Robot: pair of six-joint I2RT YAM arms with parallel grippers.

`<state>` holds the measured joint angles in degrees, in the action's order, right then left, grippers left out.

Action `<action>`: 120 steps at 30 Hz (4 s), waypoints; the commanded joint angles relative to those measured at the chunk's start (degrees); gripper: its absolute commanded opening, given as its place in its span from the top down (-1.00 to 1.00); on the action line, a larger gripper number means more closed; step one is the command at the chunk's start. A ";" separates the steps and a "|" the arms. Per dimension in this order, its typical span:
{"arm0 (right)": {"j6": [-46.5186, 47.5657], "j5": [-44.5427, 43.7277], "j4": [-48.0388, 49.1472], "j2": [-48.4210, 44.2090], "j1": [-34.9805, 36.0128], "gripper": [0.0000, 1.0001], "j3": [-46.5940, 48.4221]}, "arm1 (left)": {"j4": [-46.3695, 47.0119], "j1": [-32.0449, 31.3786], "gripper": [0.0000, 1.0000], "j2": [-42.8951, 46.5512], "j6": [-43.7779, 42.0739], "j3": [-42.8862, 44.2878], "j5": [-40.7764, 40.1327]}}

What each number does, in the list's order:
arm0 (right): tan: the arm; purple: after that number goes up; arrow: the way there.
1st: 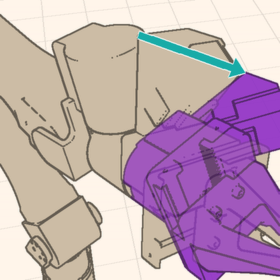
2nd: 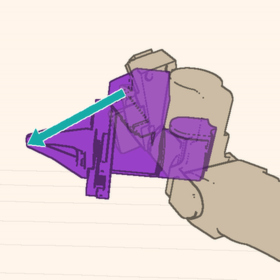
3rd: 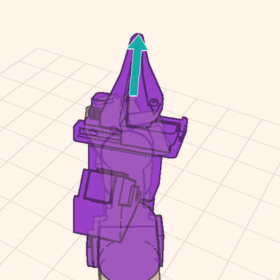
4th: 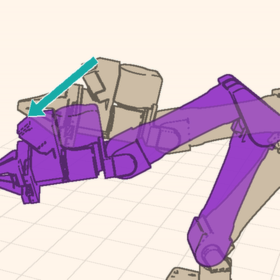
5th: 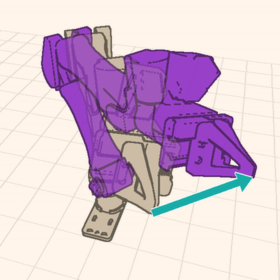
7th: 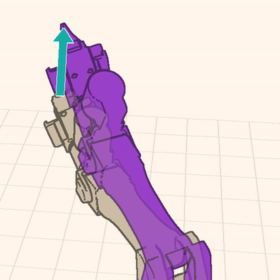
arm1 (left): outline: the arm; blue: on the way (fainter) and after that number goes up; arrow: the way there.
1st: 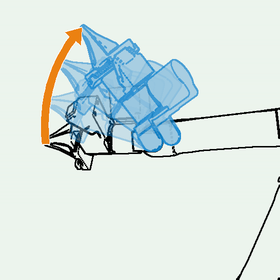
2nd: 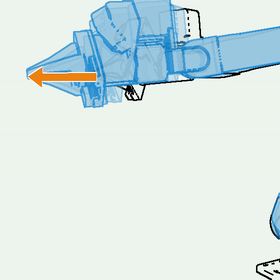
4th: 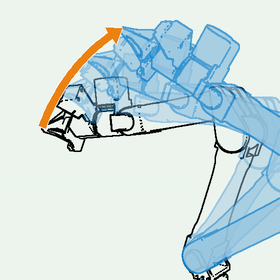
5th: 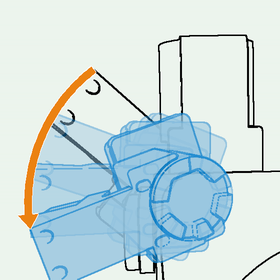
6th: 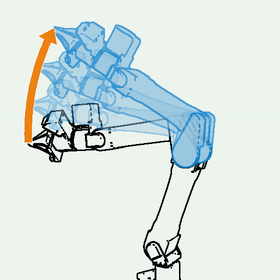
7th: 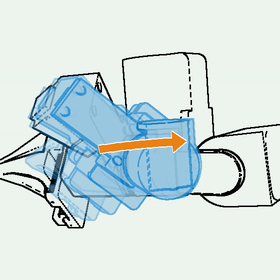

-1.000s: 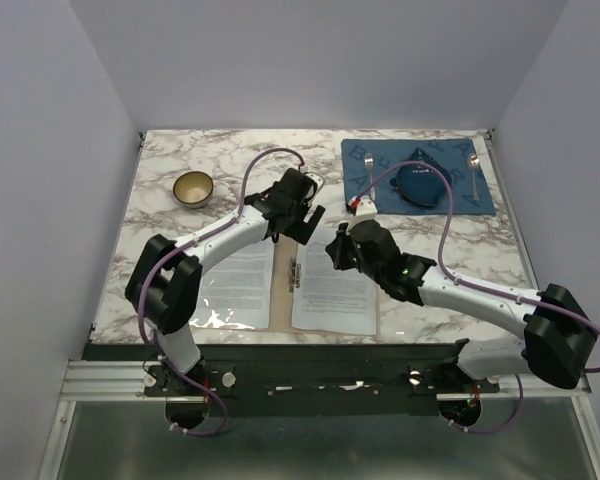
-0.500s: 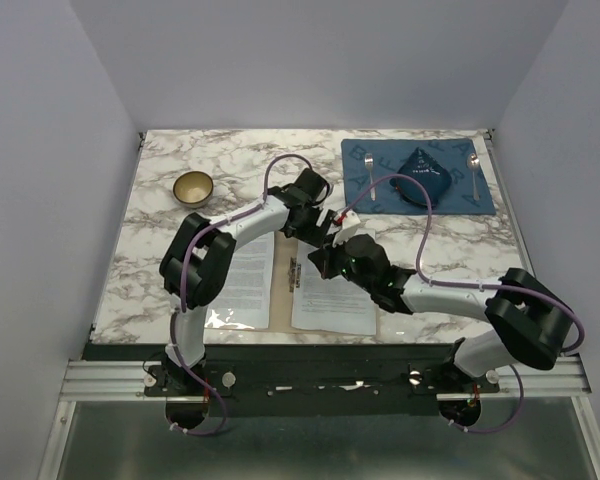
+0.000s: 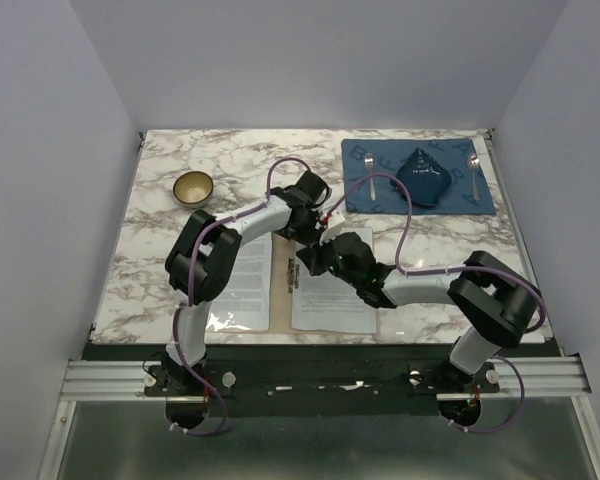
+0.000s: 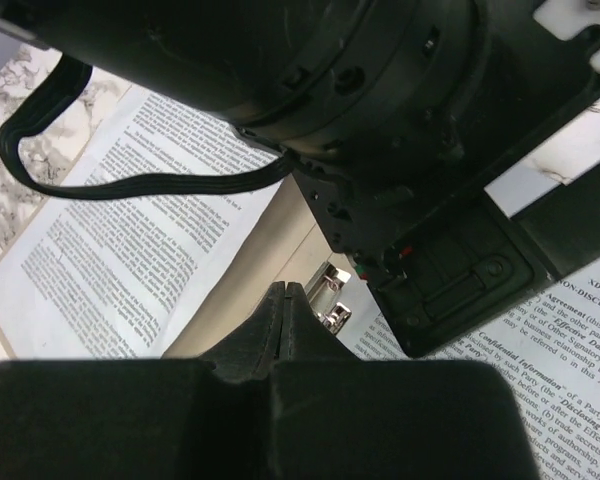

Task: Put the files into the folder

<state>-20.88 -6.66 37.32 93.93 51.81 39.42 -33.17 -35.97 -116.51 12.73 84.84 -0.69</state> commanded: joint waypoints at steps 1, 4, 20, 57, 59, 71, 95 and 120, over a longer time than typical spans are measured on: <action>0.85 1.29 3.37 3.09 0.40 0.99 2.94 | -2.87 0.19 -0.87 -2.41 -0.16 0.07 -2.12; 0.49 1.73 3.72 5.21 0.66 0.99 4.00 | -3.04 0.11 -0.87 -2.67 -0.34 -0.11 -3.53; -2.23 4.28 5.57 11.71 2.68 0.99 6.02 | -2.25 -1.12 -0.88 -3.37 -2.54 -1.52 -6.87; -6.27 -4.15 4.52 12.68 8.22 0.99 -1.62 | -1.46 -1.30 -0.79 -3.11 -4.20 -4.24 -5.73; -7.15 -4.33 4.25 13.47 8.22 0.99 -2.15 | -1.37 -1.30 -0.73 -2.94 -4.47 -4.33 -5.47; -8.74 -2.84 5.40 15.23 8.22 0.99 -4.79 | -1.20 -0.95 -0.74 -2.23 -5.52 -5.56 -5.38; -8.73 -0.29 -5.94 17.25 8.31 0.99 -5.14 | -1.37 -0.25 -0.74 -1.88 -5.96 -6.18 -4.32; -20.69 -5.65 -5.33 21.38 8.22 0.99 -9.71 | -1.20 1.42 -0.74 -2.06 -6.58 -6.70 -3.53</action>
<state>-41.56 -10.22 51.59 109.69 59.61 35.31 -29.04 -35.66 -115.59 8.10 81.60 -1.65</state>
